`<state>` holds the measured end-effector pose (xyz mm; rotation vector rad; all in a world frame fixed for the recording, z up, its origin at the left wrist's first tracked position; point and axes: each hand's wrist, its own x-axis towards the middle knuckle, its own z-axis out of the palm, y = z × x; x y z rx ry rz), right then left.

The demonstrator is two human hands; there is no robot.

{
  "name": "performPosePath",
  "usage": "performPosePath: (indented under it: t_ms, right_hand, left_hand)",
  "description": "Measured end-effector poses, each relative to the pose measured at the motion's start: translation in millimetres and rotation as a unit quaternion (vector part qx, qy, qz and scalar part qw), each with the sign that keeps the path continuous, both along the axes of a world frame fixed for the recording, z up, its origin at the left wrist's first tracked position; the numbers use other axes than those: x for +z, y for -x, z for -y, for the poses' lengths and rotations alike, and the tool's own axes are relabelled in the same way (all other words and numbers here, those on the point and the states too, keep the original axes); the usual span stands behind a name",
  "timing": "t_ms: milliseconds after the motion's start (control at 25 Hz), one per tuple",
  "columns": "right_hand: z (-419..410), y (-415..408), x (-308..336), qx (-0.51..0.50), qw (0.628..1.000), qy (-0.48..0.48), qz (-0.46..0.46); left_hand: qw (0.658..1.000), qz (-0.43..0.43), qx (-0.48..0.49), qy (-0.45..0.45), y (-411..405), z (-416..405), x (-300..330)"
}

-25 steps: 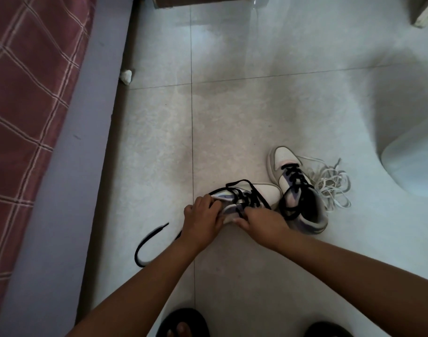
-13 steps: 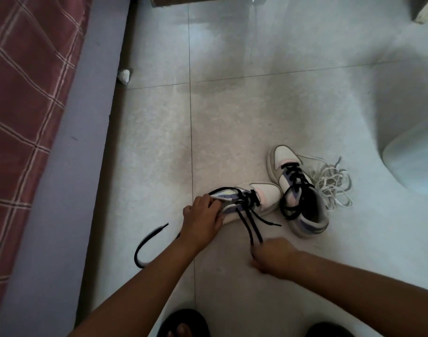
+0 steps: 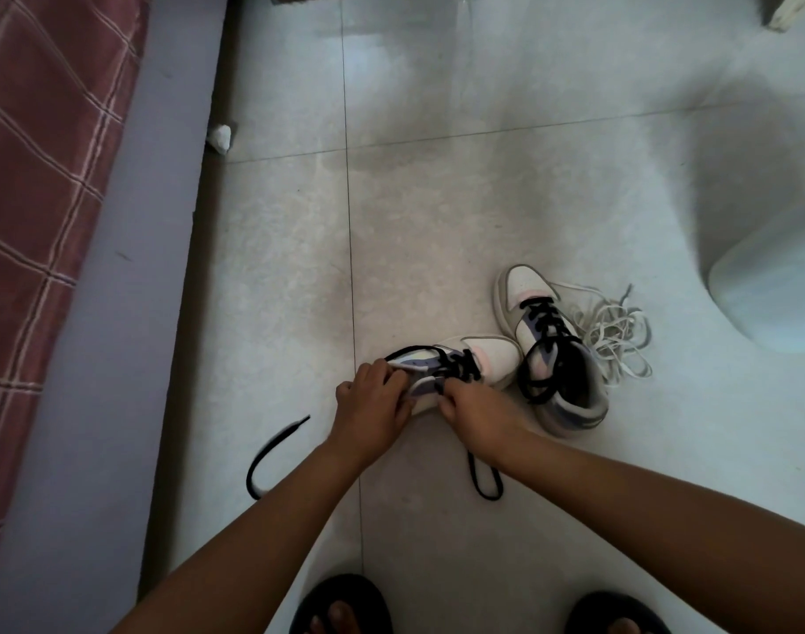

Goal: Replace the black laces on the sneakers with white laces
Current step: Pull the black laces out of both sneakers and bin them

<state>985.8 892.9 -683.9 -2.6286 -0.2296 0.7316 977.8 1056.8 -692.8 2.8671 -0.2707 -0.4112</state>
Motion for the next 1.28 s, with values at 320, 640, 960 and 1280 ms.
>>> performPosePath:
  t_ms: [320, 640, 960, 1280]
  right_hand:
    - [-12, -10, -7, 0.065, 0.992, 0.085, 0.067]
    - [39, 55, -25, 0.339, 0.919, 0.160, -0.120]
    - [64, 45, -6, 0.157, 0.977, 0.092, -0.113]
    - [19, -13, 12, -0.079, 0.987, -0.083, -0.117]
  left_hand:
    - [1.000, -0.013, 0.004, -0.002, -1, 1, 2]
    - [1.000, -0.004, 0.000, -0.021, -2, 3, 3]
    - [0.999, -0.031, 0.015, -0.012, 1, 5, 8]
    - [0.974, -0.129, 0.095, 0.161, 35, 50, 34]
